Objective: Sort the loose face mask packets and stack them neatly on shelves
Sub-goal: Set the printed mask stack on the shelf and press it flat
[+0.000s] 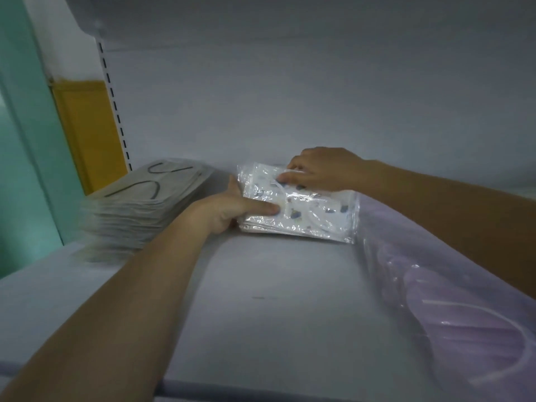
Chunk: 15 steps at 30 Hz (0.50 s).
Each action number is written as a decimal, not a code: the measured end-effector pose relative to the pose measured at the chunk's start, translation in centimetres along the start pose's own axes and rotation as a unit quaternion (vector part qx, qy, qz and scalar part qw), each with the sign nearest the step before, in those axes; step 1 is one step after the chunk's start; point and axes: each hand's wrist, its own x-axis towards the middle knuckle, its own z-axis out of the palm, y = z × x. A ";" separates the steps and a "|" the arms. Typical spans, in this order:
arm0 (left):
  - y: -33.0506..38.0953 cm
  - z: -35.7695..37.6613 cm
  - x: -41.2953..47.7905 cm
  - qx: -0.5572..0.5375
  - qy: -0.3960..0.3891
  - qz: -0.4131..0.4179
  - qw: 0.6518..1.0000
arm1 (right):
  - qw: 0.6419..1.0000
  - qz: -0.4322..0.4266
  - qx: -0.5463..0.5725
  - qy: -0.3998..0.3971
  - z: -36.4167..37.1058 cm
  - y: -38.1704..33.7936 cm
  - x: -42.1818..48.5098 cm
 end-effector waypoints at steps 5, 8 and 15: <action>-0.2 0.0 0.3 0.076 0.020 -0.026 0.997 | 0.998 0.003 -0.047 -0.035 0.2 -1.7 -1.5; -0.5 0.1 0.3 0.106 0.013 -0.039 0.993 | 0.984 -0.001 -0.177 0.021 0.7 -2.9 -2.7; 0.3 -0.4 0.1 0.011 0.014 0.002 1.000 | 0.994 0.042 -0.105 -0.010 1.7 -4.4 -2.1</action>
